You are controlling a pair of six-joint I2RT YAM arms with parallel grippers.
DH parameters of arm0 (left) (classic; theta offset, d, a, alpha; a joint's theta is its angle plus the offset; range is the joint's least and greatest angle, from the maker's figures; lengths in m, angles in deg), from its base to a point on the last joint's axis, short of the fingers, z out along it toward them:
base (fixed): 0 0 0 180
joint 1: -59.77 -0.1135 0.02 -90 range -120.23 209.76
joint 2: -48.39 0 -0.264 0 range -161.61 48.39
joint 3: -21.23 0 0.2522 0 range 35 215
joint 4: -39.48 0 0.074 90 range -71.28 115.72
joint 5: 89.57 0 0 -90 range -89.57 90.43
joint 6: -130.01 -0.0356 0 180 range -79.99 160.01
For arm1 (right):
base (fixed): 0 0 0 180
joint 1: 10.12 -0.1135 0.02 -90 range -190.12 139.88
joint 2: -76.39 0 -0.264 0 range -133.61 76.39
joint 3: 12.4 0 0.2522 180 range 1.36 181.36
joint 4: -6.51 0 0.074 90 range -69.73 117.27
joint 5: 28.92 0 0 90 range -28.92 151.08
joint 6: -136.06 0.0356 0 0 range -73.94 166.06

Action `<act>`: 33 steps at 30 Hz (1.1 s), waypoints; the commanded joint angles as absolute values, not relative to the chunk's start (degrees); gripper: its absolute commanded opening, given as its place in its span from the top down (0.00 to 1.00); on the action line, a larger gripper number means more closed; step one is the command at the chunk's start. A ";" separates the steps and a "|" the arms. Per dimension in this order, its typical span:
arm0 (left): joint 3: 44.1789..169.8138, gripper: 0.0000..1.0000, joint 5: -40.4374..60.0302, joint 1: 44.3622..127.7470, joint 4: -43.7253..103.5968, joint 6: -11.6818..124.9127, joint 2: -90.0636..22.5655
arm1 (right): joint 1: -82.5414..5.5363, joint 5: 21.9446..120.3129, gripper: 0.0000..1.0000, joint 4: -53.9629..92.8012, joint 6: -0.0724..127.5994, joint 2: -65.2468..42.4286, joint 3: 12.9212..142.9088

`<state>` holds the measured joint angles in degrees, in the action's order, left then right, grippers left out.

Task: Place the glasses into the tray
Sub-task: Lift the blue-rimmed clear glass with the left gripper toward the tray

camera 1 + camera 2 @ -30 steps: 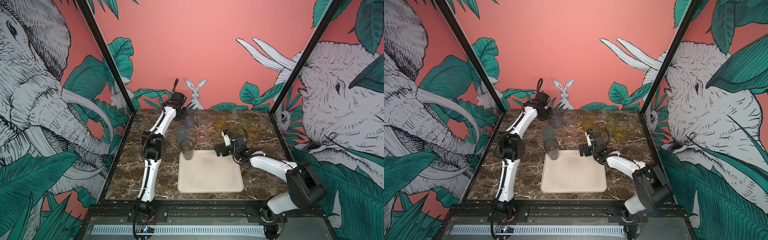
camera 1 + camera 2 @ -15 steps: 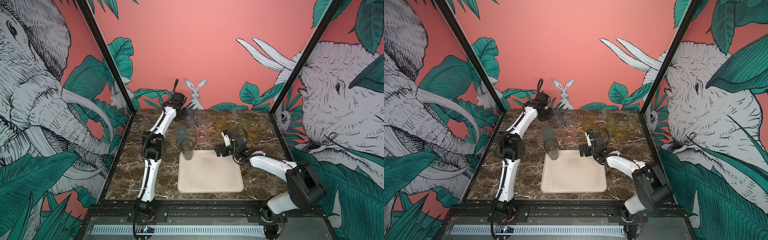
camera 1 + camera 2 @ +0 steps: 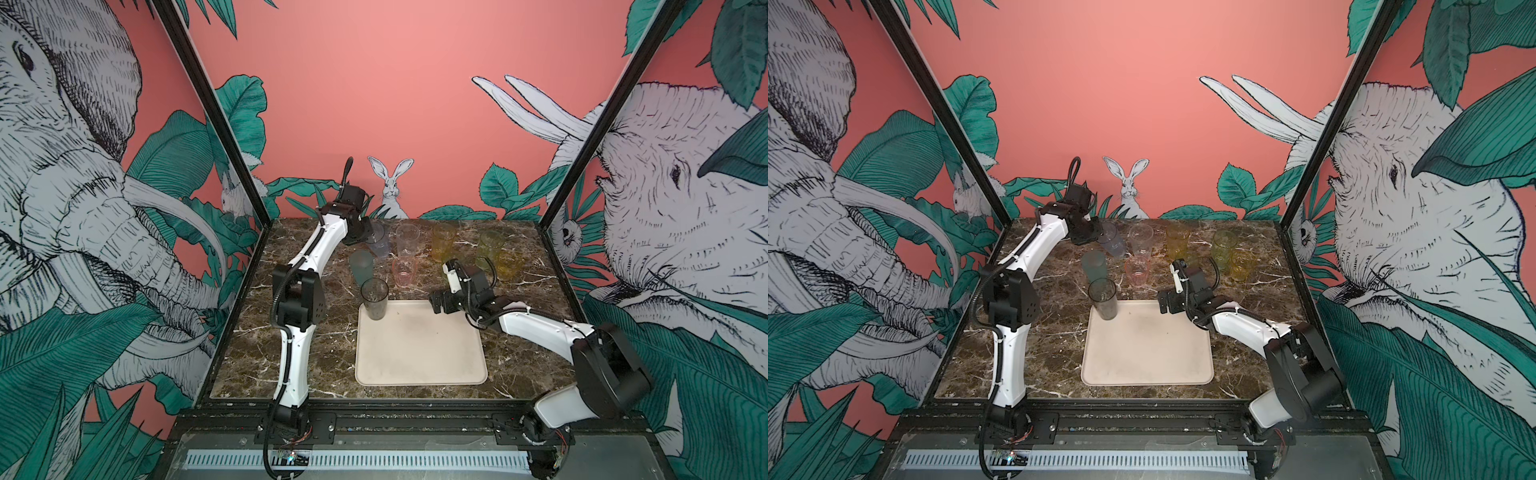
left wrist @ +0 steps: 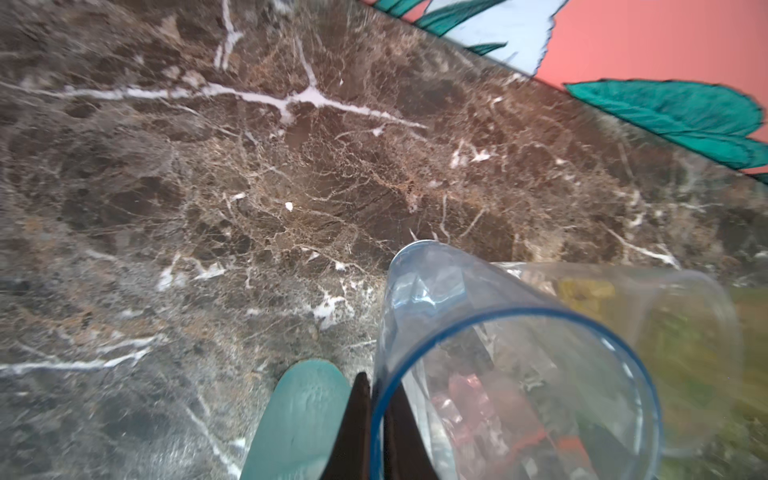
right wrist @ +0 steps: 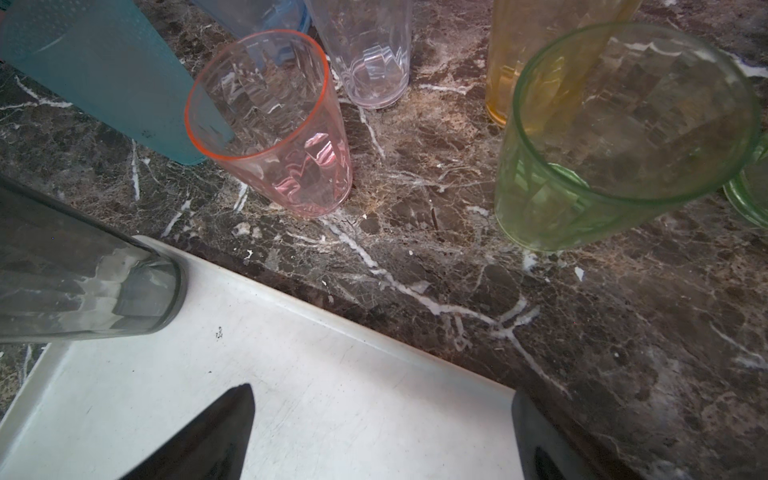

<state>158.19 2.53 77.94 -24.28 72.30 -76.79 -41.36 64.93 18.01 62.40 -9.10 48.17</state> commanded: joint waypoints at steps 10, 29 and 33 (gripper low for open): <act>147.72 1.00 1.21 78.13 -22.46 73.06 -57.77 | -41.72 65.00 0.01 17.44 62.98 -9.82 50.49; 145.82 1.00 -1.31 86.13 -38.32 66.50 -44.62 | -41.76 65.14 0.01 17.63 63.26 -10.11 50.76; 148.36 1.00 -0.93 90.17 -41.91 65.21 -44.99 | -41.68 65.20 0.01 17.87 63.18 -10.54 51.00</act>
